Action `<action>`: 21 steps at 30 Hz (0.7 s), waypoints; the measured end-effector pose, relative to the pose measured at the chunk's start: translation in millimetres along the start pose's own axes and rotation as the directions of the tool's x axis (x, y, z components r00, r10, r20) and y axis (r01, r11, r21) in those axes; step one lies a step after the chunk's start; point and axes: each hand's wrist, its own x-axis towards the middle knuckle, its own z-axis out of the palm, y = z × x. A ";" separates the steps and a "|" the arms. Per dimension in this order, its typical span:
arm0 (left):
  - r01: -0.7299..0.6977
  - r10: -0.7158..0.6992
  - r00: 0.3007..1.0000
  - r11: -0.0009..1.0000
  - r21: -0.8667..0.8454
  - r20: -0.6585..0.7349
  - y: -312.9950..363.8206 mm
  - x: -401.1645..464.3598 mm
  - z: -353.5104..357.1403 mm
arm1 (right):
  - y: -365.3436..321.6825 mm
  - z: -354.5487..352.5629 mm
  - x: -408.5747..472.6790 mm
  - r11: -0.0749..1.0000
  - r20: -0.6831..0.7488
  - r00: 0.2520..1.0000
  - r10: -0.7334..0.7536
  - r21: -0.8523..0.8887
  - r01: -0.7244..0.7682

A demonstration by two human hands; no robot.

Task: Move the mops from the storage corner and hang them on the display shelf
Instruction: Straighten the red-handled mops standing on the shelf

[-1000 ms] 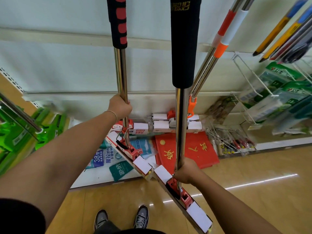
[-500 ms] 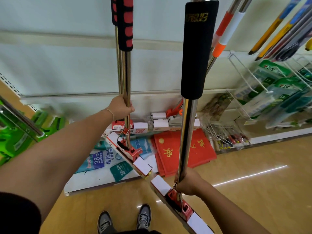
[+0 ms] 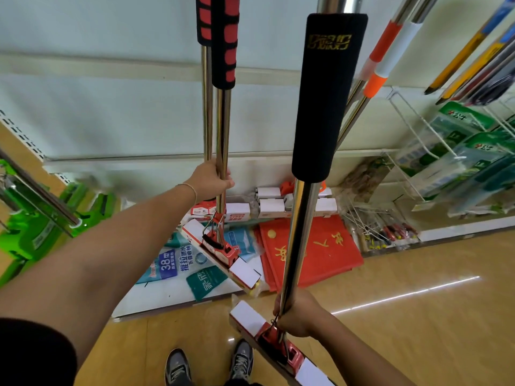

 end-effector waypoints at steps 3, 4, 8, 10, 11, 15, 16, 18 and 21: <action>0.043 -0.034 0.998 0.989 -0.141 0.061 -4.1 -1.3 -3.3 | -8.2 2.4 10.4 1.000 0.013 1.000 -0.001 0.010 0.001; 0.049 -0.037 0.996 0.986 -0.160 0.077 -5.8 -2.1 -4.2 | -10.6 3.0 14.1 1.000 0.016 1.000 -0.003 0.014 0.003; -0.001 0.015 0.994 0.993 -0.121 0.111 -9.7 -4.8 -1.0 | -17.7 3.6 26.6 1.000 0.024 1.000 -0.018 0.019 0.017; -0.013 0.027 0.991 0.994 -0.109 0.128 -8.0 -5.5 -0.8 | -21.3 2.9 32.6 0.999 0.034 0.999 -0.033 0.017 0.033; -0.017 0.031 0.989 0.995 -0.096 0.145 -7.1 -5.4 -2.2 | -23.3 2.3 35.4 0.999 0.040 0.998 -0.040 0.009 0.039; -0.054 0.050 0.982 0.998 0.017 0.181 -4.5 -5.8 -8.4 | -33.6 -1.7 45.0 0.998 0.068 0.996 -0.058 -0.011 0.059; -0.060 0.054 0.984 0.998 0.032 0.170 -3.5 -6.4 -8.2 | -36.1 -2.6 47.6 0.998 0.078 0.995 -0.059 -0.010 0.060; -0.055 0.049 0.990 0.998 0.041 0.131 -0.7 -7.4 -6.1 | -40.5 -4.0 53.6 0.997 0.104 0.992 -0.069 -0.033 0.073; -0.046 0.042 0.996 0.998 0.048 0.076 5.5 -8.0 -3.0 | -48.0 -6.6 61.0 0.994 0.118 0.989 -0.086 -0.050 0.093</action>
